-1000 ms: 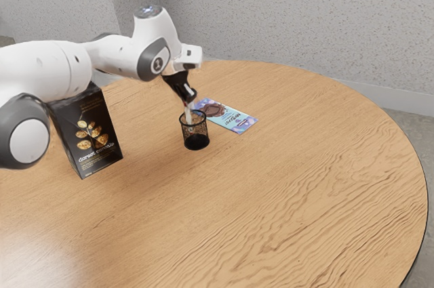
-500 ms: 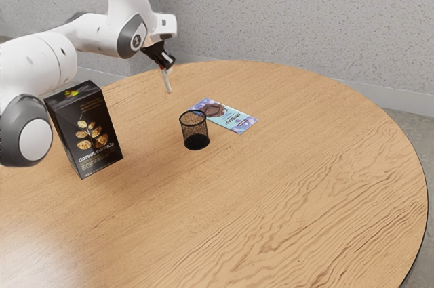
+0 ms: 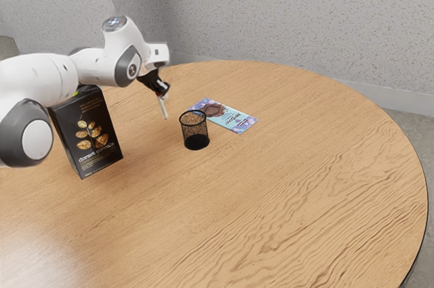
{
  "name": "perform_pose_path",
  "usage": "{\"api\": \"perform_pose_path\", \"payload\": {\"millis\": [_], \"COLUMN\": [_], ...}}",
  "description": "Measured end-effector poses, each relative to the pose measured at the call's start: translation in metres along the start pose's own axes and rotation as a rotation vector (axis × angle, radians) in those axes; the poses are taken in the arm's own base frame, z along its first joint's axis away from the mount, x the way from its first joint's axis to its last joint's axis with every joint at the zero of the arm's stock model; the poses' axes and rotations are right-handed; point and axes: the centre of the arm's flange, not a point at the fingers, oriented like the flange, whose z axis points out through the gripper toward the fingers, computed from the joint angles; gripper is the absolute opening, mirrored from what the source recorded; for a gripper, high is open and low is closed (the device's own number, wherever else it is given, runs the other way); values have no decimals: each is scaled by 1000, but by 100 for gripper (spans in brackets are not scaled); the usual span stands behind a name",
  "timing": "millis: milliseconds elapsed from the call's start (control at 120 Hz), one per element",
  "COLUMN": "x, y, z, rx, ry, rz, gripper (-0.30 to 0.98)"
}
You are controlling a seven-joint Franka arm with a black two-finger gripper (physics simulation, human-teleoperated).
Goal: Take the marker out of the pen holder and place it to the left of the pen holder.
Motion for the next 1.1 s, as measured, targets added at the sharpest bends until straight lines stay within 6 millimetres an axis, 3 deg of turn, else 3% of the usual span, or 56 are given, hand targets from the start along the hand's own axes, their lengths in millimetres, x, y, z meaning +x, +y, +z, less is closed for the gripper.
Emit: {"api": "perform_pose_path", "payload": {"millis": [242,400,508,542,575,658,708,817,875,975,1100], "x": [-18,-24,-24,-25,-27,-46,-58,-29,-34,-57,-70], "y": [-4,-2,4,8,19,81,108,129,123,91,118], "z": [20,23,14,-4,-42,-184,-246,-371,-402,-409,-414], "rx": [-36,-68,-77,-76,-72,-54,-47,-29,-13,-1,-17], "ry": [-26,-31,-32,-32,-28,20,39,67,2,-141,-250], "rz": [-43,-55,-46,-37,-20,68,110,160,153,75,81], "gripper": [-7,28,44,48,51,57,59,63,64,66,67]}}
